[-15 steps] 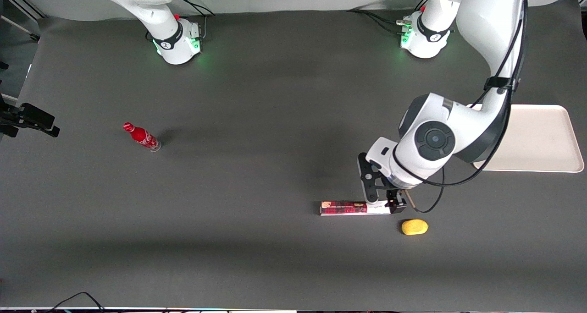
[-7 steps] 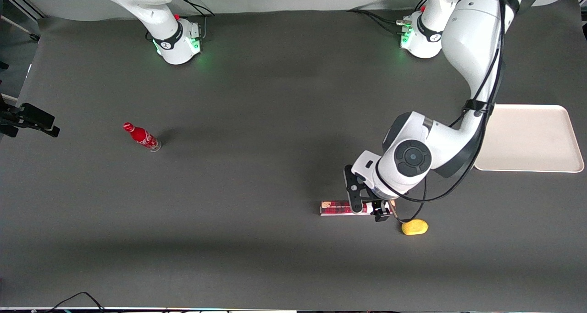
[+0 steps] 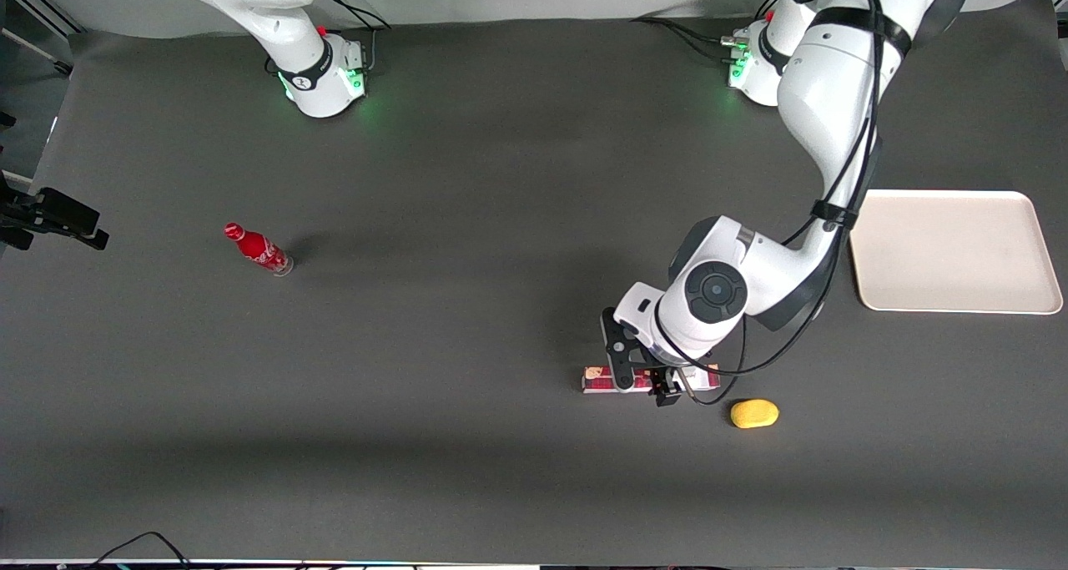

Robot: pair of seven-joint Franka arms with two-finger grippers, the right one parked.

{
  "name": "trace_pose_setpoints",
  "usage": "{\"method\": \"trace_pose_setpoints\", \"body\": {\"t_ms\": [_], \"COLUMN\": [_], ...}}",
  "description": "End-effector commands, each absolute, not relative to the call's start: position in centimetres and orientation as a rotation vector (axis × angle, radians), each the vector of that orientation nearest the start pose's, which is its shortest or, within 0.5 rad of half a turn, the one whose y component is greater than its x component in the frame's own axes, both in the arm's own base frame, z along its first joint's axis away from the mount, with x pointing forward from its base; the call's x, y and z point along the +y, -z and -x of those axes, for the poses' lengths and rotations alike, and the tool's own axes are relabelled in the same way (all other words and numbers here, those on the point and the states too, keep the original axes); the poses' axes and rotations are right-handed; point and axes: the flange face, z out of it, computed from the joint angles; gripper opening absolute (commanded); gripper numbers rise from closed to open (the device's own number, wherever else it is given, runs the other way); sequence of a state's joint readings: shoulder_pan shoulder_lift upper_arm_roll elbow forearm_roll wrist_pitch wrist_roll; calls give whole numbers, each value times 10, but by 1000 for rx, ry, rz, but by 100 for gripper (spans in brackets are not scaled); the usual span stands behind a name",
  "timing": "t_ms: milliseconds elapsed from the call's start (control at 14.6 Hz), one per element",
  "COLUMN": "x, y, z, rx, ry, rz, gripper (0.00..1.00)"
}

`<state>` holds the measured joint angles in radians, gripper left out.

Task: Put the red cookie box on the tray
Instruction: 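Lower the left gripper and close it on the cookie box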

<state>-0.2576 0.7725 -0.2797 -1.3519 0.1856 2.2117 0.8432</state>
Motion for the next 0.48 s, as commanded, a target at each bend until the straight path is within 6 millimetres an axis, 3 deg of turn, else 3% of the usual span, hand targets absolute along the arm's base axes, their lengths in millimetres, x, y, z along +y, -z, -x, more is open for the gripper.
{"method": "trace_pose_setpoints", "body": {"t_ms": [0, 410], "x": [-339, -328], "y": [-271, -239], "z": [-671, -679], "rx": [1986, 1955], "ry": [207, 223], "rz": [2404, 2389], "gripper": [100, 100]}}
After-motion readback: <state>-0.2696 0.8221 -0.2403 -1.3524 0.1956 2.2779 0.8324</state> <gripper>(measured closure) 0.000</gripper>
